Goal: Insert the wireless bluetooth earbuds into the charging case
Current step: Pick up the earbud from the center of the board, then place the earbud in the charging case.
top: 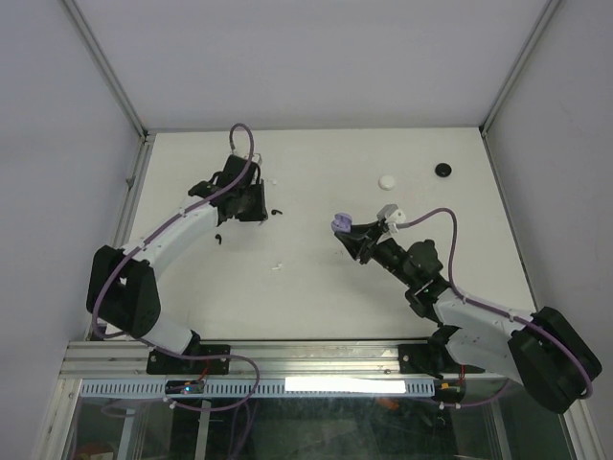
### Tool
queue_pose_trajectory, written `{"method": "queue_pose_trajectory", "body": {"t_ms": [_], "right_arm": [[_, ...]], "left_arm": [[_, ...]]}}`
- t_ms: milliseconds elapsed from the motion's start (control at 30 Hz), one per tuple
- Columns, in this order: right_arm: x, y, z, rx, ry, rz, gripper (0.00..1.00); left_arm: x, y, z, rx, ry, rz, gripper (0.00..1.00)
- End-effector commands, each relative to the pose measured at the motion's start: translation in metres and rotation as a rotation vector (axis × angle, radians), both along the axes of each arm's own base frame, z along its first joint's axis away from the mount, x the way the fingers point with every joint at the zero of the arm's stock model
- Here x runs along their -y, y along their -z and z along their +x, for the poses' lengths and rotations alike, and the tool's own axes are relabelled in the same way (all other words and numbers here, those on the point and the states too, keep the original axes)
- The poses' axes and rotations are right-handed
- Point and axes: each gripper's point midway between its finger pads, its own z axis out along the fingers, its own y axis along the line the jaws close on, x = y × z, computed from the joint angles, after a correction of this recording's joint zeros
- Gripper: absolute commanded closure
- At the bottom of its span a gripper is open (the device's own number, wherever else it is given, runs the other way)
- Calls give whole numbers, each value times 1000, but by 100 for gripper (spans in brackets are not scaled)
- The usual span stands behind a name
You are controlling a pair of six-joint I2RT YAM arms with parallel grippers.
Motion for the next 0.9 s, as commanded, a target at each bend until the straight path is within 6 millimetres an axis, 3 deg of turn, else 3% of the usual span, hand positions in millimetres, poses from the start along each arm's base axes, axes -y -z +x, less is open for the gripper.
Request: {"method": "queue_pose_trajectory", "body": {"t_ms": [0, 200, 400, 667, 867], "right_arm": [[-9, -48, 7, 136, 8, 83, 100], [-16, -63, 14, 194, 17, 101, 100], [-21, -76, 19, 235, 28, 158, 100], [-25, -86, 22, 260, 42, 232, 100], [-28, -91, 23, 276, 42, 246, 100]], "left_arm": [[33, -62, 5, 178, 100, -148, 86], [61, -130, -5, 355, 160, -306, 86], [88, -177, -19, 473, 212, -464, 86], [114, -216, -41, 559, 257, -615, 86], [133, -227, -55, 599, 256, -714, 86]]}}
